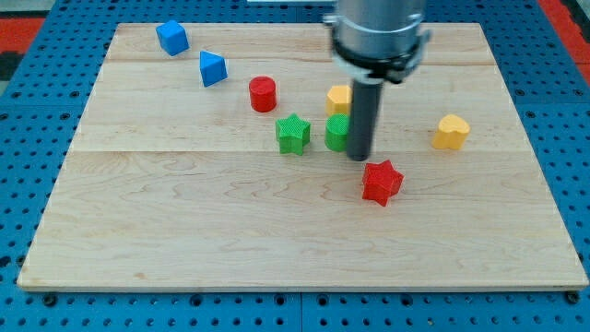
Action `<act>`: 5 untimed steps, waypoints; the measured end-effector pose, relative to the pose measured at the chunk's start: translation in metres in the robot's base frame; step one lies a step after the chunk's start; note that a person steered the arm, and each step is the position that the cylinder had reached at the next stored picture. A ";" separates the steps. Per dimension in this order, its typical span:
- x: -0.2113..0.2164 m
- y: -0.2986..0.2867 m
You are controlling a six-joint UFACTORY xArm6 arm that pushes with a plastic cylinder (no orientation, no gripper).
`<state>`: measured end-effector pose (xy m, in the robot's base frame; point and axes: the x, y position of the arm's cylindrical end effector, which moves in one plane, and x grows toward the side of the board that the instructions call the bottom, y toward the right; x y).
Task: Move the green circle to the right side of the blue triangle
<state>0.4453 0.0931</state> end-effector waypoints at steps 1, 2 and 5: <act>-0.013 0.006; -0.024 -0.052; -0.017 -0.166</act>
<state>0.4279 -0.0731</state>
